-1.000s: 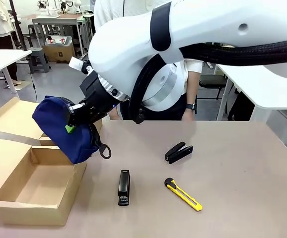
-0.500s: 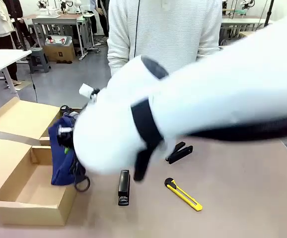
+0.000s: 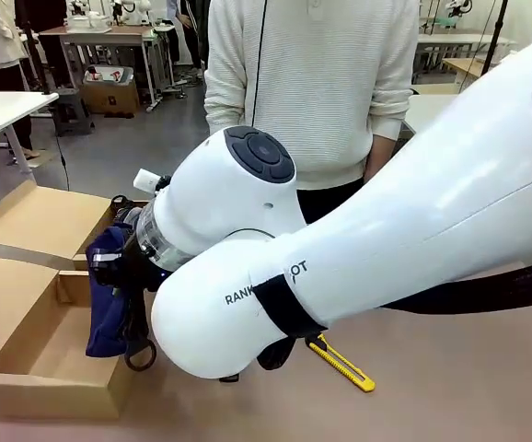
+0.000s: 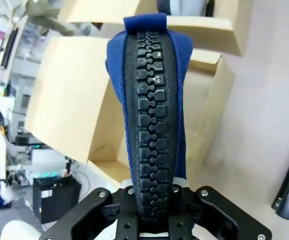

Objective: Place items inside the box.
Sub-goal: Pick up a Pencil pouch or Stapler and place it inside the Mailer Box closest to the robot.

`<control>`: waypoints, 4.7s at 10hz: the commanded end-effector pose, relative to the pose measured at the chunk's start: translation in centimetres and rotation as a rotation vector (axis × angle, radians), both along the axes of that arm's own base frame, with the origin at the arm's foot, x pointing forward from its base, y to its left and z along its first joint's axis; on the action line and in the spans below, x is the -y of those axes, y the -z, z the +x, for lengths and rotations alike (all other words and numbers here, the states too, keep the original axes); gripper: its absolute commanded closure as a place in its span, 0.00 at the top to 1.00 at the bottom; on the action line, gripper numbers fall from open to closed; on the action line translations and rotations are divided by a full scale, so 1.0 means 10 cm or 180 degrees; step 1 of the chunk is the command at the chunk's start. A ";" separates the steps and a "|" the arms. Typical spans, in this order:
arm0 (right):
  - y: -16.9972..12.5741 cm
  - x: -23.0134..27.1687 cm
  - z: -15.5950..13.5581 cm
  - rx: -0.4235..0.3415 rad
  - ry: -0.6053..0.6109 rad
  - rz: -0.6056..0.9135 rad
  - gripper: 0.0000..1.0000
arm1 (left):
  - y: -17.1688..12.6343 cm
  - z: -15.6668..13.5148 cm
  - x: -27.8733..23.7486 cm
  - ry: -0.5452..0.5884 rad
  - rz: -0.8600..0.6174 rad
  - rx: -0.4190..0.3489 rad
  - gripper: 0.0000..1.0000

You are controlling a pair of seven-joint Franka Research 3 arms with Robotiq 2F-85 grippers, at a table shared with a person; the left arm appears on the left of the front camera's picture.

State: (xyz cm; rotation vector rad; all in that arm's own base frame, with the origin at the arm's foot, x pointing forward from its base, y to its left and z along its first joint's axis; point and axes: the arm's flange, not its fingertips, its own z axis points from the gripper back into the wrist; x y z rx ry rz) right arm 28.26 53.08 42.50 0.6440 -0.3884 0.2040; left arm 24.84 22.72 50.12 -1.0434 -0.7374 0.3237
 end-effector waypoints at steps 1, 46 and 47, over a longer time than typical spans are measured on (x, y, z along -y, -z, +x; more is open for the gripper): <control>0.01 -0.01 0.11 -0.0140 -0.0201 -0.0118 0.08 | 0.00 0.01 0.00 0.0009 -0.0014 0.0119 1.00; 0.23 -0.84 0.32 -0.1157 0.0294 -0.0756 1.00 | 0.00 0.01 0.00 0.0009 -0.0014 0.0119 1.00; 0.15 -0.65 0.24 -0.1168 0.0193 -0.0723 1.00 | 0.00 0.01 0.00 0.0009 -0.0014 0.0119 1.00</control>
